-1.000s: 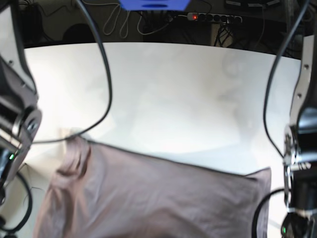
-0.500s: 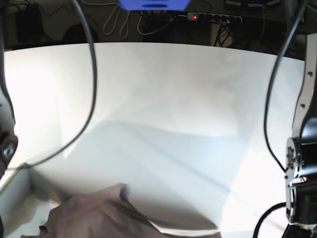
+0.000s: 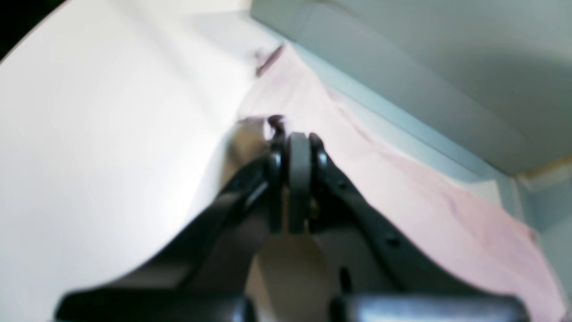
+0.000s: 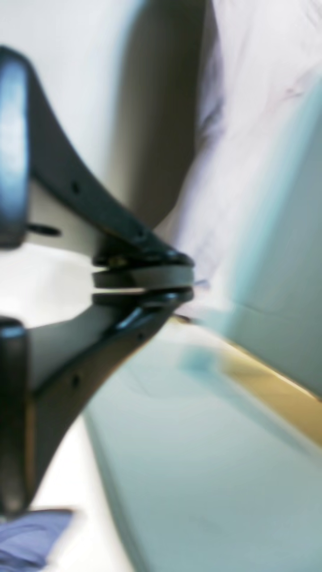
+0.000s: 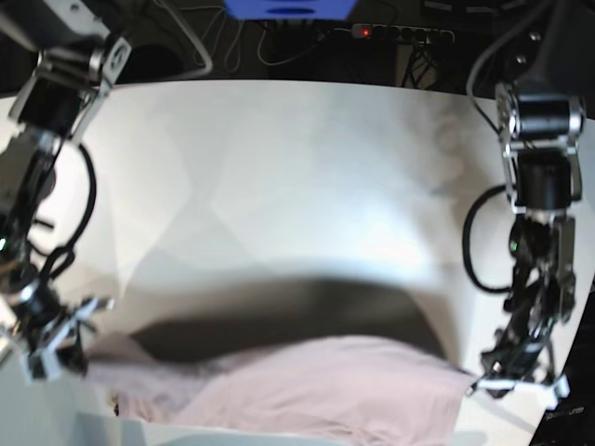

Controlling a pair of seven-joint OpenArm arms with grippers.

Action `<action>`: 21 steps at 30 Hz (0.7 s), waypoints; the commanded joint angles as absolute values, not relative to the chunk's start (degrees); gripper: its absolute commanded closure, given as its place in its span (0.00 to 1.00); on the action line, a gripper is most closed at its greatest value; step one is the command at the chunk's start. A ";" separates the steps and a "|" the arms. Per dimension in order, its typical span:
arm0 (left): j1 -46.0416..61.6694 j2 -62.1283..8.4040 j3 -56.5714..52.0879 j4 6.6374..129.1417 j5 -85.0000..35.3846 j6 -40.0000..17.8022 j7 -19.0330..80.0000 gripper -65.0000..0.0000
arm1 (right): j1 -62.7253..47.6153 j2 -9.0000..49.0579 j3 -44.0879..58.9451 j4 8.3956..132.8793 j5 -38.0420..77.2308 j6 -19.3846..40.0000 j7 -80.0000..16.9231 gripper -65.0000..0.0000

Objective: Layout the t-shirt on the table in an organized manner, then fold the t-shirt properly
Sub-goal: 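Lay the shirt flat and open both grippers to release it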

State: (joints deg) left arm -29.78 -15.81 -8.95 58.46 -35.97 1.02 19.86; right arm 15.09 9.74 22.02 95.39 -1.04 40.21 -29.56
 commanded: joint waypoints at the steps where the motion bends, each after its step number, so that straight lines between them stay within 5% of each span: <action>1: -28.09 -16.22 -10.68 60.44 -36.26 0.22 18.59 1.00 | 13.76 9.63 22.11 98.24 0.40 40.00 -26.86 1.00; 9: -3.65 -14.20 -24.92 71.60 -36.35 0.22 18.68 1.00 | -10.33 2.86 22.11 111.60 0.40 40.00 -22.20 1.00; 21: 9.27 -9.98 -34.15 71.78 -36.35 0.13 18.59 1.00 | -27.65 1.89 22.37 103.96 0.31 40.00 -4.79 1.00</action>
